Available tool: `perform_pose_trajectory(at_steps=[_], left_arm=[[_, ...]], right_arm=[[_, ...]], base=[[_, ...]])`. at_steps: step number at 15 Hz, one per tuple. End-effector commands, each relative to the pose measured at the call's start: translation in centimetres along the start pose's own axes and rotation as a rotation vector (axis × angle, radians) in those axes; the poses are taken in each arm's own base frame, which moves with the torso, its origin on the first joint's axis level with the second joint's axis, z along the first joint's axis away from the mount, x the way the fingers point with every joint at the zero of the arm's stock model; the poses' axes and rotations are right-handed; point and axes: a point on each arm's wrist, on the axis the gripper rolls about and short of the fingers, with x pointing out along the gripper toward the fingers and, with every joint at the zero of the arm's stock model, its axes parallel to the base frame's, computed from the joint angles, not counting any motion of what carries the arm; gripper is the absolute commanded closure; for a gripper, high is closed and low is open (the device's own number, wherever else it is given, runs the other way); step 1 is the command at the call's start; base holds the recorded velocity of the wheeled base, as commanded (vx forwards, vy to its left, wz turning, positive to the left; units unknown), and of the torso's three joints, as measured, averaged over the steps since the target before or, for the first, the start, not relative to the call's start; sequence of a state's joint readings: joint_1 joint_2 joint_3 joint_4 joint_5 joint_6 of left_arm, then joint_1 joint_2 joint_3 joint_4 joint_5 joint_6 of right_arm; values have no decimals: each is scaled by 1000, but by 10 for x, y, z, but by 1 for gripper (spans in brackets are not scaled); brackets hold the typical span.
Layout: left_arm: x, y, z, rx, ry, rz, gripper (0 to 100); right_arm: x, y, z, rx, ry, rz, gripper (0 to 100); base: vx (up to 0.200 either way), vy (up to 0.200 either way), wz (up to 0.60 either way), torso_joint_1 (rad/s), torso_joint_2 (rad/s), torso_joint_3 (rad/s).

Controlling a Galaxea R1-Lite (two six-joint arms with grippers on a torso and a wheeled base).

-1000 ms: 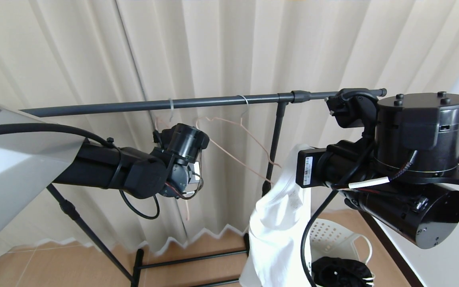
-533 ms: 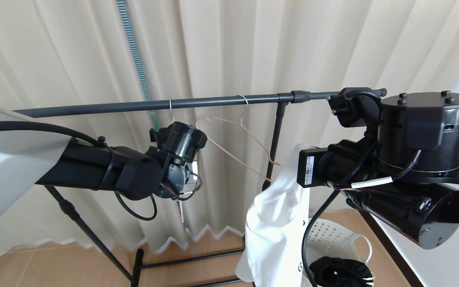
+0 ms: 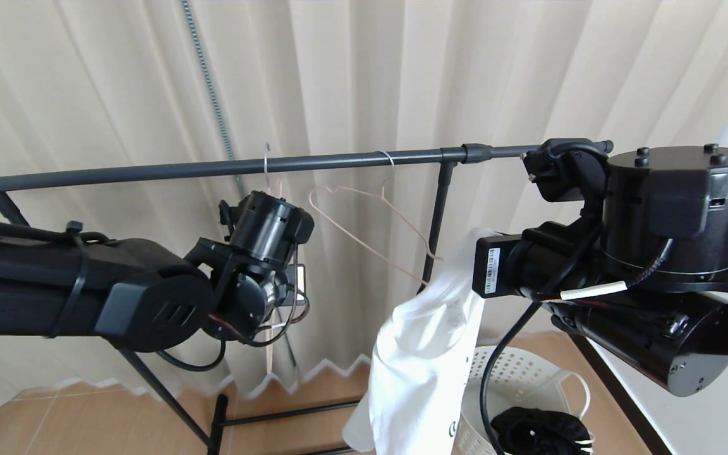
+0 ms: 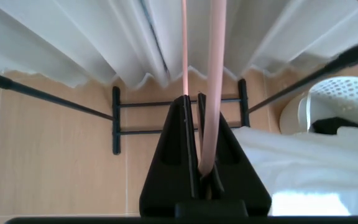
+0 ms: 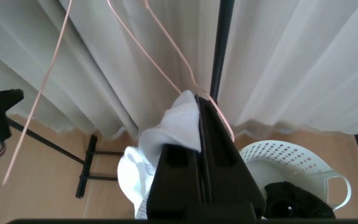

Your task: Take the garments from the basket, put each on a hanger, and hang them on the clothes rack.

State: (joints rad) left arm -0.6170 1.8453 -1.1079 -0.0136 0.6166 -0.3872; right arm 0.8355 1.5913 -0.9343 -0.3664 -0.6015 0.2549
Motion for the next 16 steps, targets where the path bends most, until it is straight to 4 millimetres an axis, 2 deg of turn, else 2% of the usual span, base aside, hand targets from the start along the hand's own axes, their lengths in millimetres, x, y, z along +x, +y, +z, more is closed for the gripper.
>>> perform_pose_trajectory(at_steps=[1, 5, 8, 12, 16], left_arm=[[-29, 15, -6, 36, -17, -31, 100], [-59, 34, -26, 129, -10, -70, 100], [-79, 57, -46, 220, 44, -218, 100], [-93, 78, -62, 283, 74, -343, 100], [-100, 97, -68, 316, 79, -452, 100]], right_arm=[[0, 0, 0, 0, 0, 1, 100], [0, 0, 0, 0, 0, 1, 100], [0, 0, 0, 0, 0, 1, 100], [-1, -1, 1, 1, -4, 0, 100], [-1, -1, 1, 1, -4, 0, 100]], base=[[0, 0, 0, 0, 0, 0], [0, 0, 0, 0, 0, 0], [0, 0, 0, 0, 0, 0], [0, 0, 0, 0, 0, 0], [0, 0, 0, 0, 0, 0]])
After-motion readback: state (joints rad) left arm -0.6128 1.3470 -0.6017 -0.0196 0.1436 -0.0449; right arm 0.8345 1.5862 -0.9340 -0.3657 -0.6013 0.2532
